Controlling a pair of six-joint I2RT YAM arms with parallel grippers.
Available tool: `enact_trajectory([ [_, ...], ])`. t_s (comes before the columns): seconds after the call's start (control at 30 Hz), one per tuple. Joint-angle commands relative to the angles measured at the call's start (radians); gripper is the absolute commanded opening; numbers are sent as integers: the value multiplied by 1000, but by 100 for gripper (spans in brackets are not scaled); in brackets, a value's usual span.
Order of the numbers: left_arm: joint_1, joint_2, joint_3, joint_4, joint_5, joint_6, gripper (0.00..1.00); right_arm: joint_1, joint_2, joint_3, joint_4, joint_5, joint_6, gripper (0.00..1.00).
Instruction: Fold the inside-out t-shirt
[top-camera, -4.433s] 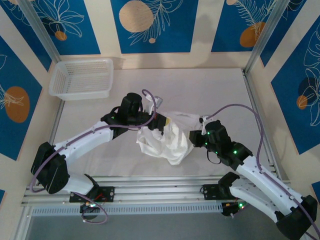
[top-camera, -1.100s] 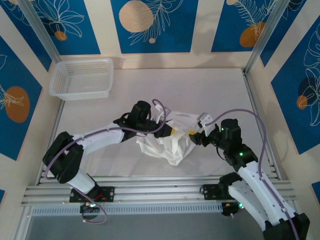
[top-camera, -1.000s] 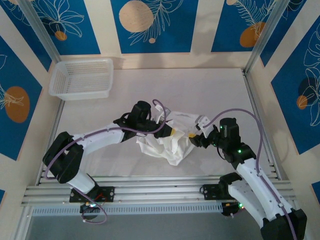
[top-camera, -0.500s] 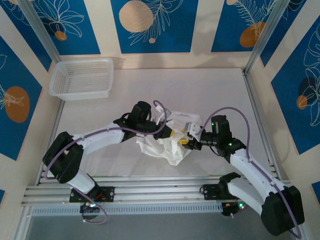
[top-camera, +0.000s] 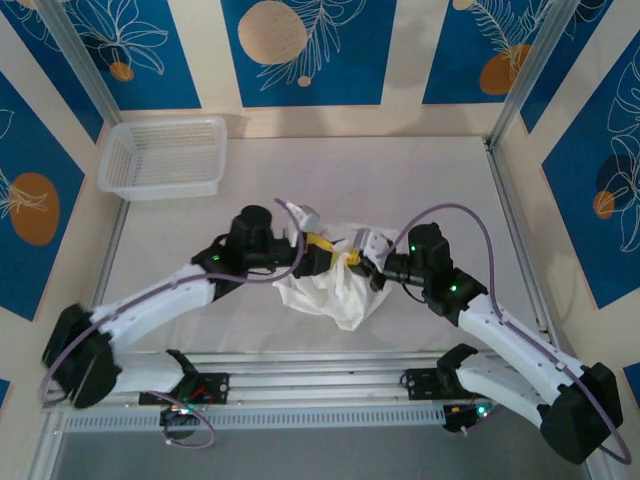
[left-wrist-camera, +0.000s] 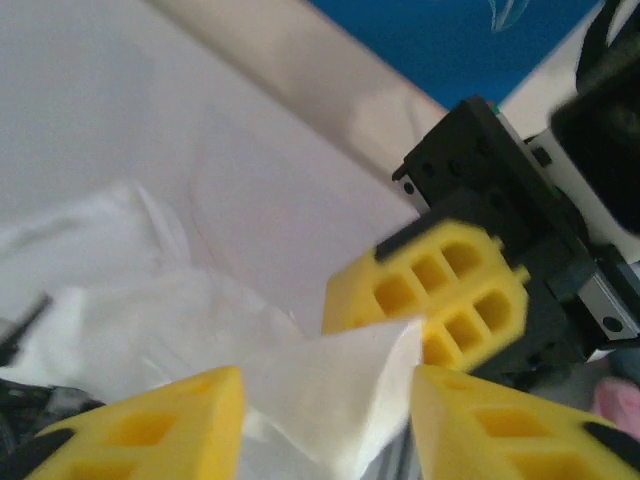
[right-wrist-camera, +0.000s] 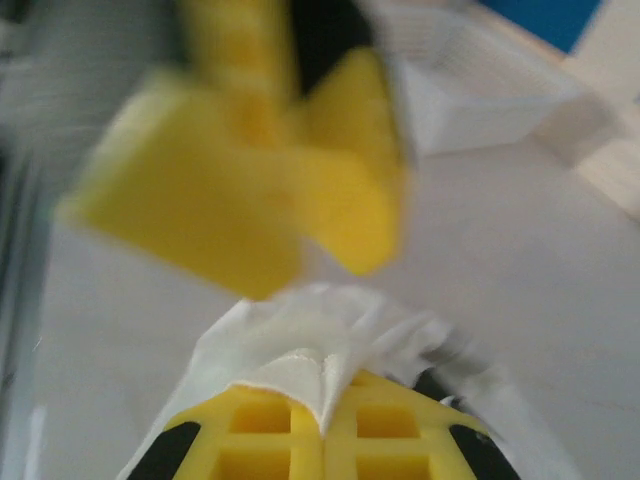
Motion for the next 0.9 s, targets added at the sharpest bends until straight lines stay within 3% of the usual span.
enact_trajectory([
  [0.0,-18,-138,-44,12,-192,61,62,-5,62,310,-107,472,480,0],
  [0.07,-54,-143,-46,-18,-203,105,68,-64,171,521,-356,512,660,0],
  [0.13,-118,-86,-26,-79,-237,142,69,-91,237,611,-444,518,724,0],
  [0.27,-258,131,0,-159,-474,117,78,-80,300,698,-548,607,754,0],
  [0.4,-277,381,53,-168,-614,25,88,-48,300,735,-623,665,761,0],
  [0.57,-274,607,153,-92,-640,-10,89,5,261,729,-644,704,740,0],
  [0.6,-274,627,159,-68,-644,-14,83,7,255,728,-652,713,744,0],
  [0.63,-273,647,163,-53,-672,-18,71,7,245,725,-656,730,749,0],
  [0.67,-266,664,172,-57,-701,-19,43,5,229,718,-657,753,754,0],
  [0.7,-253,669,176,-70,-714,-26,6,2,213,712,-655,768,756,0],
  [0.73,-232,649,167,-79,-705,-32,0,-6,193,702,-651,779,757,0],
  [0.87,-113,335,79,-130,-467,-12,0,-48,128,740,-721,828,765,0],
])
